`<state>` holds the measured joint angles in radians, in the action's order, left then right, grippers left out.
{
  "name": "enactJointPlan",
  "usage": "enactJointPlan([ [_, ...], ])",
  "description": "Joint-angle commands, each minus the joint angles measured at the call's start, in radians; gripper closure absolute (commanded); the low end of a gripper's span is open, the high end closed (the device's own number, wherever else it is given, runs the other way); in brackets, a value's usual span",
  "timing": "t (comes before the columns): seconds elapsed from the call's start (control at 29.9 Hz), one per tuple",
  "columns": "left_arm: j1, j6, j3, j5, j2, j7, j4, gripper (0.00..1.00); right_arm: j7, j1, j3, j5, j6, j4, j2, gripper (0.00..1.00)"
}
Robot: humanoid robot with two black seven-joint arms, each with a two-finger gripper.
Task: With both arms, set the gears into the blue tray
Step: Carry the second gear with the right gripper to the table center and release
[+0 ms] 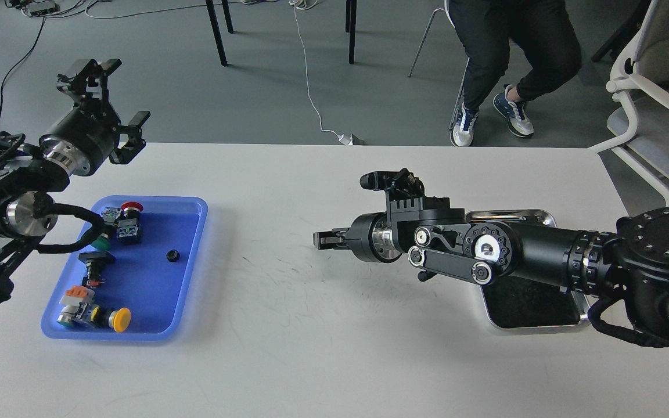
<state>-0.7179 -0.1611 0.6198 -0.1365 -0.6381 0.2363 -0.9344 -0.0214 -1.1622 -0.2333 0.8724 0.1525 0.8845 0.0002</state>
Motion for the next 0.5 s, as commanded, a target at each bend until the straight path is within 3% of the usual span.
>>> enactJointPlan([
  [0.0, 0.0, 0.0, 0.001, 0.0, 0.001, 0.0, 0.0, 0.02, 0.003, -0.001, 0.002, -0.045, -0.004, 0.051, 0.0, 0.97],
  [0.3, -0.002, 0.0, 0.0, 0.0, 0.0, 0.0, -0.004, 0.02, 0.003, 0.015, 0.008, -0.082, -0.004, 0.117, 0.0, 0.96],
  [0.47, -0.002, 0.0, 0.003, 0.0, -0.003, 0.0, -0.004, 0.02, 0.003, 0.036, 0.008, -0.082, -0.004, 0.116, 0.0, 0.88],
])
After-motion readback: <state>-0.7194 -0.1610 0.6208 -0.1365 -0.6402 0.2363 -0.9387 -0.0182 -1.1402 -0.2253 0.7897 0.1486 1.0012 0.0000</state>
